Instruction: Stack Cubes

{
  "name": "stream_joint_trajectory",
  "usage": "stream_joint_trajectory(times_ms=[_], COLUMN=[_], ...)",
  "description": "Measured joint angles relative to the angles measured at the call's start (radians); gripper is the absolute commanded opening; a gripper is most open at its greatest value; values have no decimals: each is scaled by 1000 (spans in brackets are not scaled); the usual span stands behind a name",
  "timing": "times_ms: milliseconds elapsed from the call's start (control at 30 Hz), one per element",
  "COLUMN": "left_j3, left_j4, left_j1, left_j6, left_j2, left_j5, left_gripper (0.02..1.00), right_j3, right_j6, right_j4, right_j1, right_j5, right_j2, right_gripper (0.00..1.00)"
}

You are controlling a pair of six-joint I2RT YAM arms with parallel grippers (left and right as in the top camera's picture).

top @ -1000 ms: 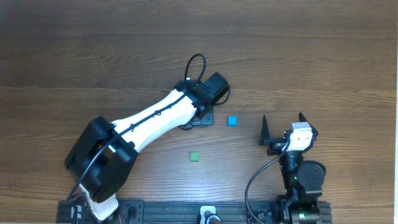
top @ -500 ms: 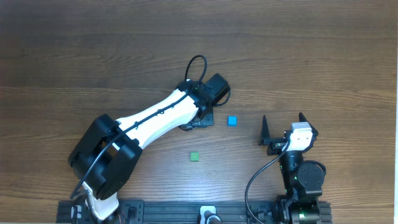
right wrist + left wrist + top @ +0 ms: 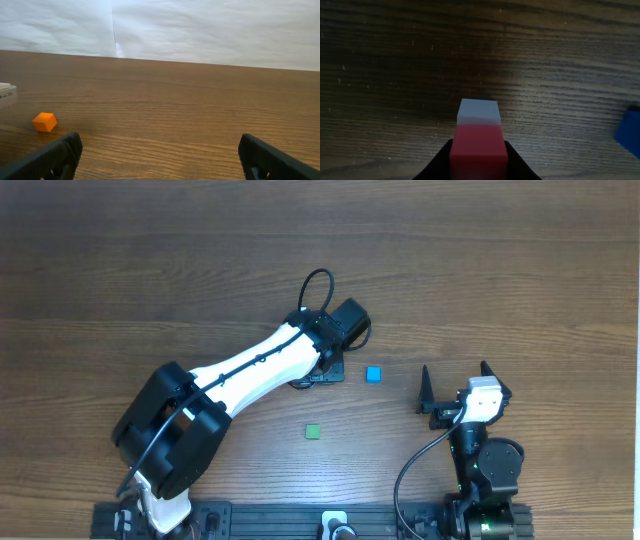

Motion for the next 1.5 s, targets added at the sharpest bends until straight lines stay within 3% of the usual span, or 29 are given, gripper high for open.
stream_joint_trajectory(times_ms=[1500], left_j3=[0], left_j4=[27], left_j1=[0], left_j6=[0], left_j2=[11], left_j5=[-27], left_gripper=[189], right_j3=[0], right_j6=[0], right_j4=[0], right_j1=[0], right_j5=[0], right_j2=[0], right_gripper=[991])
